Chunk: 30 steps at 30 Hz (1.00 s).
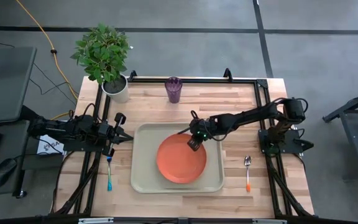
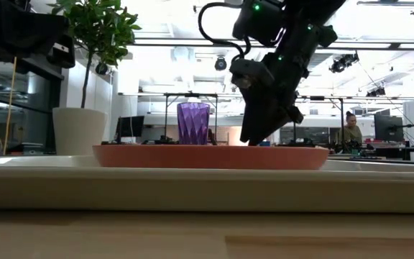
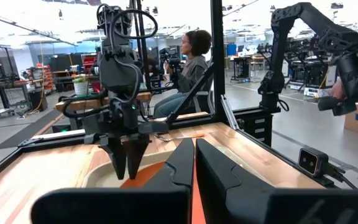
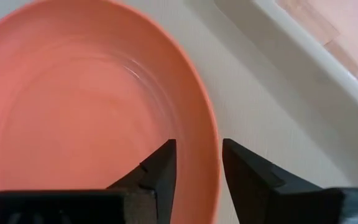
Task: Pick and place plate/cup/fork/spoon on tray
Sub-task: Put the orange plate on the gray tray, then put the purple cup to the top left side of the gray serving tray
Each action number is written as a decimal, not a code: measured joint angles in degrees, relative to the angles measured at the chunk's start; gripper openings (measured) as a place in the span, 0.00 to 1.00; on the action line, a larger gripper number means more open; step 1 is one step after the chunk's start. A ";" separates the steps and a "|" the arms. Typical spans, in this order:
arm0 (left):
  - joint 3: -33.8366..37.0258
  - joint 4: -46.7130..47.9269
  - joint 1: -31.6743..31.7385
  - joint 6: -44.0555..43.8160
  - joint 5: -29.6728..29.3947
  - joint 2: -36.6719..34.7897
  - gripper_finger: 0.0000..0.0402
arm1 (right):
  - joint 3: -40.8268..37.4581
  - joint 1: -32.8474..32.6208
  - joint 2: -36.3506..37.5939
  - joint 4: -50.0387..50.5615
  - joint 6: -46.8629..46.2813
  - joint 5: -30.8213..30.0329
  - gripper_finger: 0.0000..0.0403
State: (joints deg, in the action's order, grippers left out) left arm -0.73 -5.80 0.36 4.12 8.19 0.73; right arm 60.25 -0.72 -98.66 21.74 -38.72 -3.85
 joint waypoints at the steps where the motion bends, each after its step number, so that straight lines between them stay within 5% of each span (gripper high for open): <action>1: 0.00 0.00 0.00 0.00 0.02 0.00 0.00 | 0.00 0.24 0.74 0.63 0.08 0.02 0.30; 10: 0.01 0.00 -0.01 0.00 0.00 0.01 0.00 | 0.00 -0.39 12.39 14.12 0.17 -6.13 0.30; 21: 0.00 0.00 0.00 0.00 0.00 0.01 0.00 | -0.91 -9.69 22.17 34.53 -8.09 -17.66 0.30; 30: 0.02 0.00 -0.01 0.00 0.02 0.02 0.00 | -11.84 -17.47 31.07 27.30 -13.85 -12.94 0.30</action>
State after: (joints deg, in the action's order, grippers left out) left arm -0.71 -5.80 0.35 4.12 8.21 0.75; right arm 48.41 -18.19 -67.60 49.04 -52.57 -16.79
